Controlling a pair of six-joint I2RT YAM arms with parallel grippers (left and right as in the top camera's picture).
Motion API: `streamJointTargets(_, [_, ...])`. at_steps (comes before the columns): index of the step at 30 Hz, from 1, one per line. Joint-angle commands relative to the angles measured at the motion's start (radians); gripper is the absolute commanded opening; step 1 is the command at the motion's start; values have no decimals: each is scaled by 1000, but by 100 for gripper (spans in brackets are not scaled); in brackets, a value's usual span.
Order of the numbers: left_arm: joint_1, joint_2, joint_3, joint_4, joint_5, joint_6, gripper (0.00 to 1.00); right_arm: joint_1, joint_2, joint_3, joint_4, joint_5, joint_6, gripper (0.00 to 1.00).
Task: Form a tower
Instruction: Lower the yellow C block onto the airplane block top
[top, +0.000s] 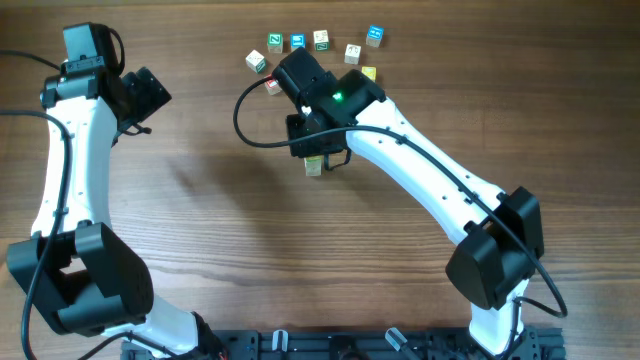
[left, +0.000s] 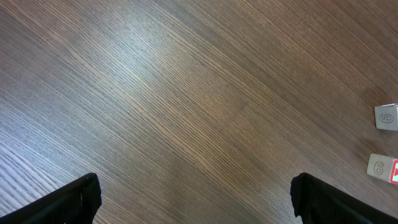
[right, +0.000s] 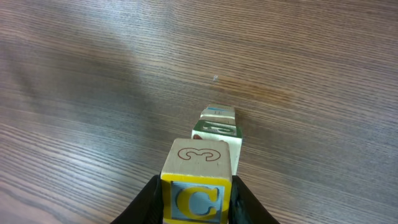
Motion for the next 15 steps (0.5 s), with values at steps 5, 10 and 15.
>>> streamJointTargets(5, [3,-19,13,2,-10,11,100,-4,13,-6,3,29,-14,19])
streamJointTargets(10, [3,-19,13,2,-10,11,100,-4,13,-6,2,52,-6,19])
streamJointTargets(15, [3,-19,13,2,-10,11,100,-4,13,-6,-9,50,-5,20])
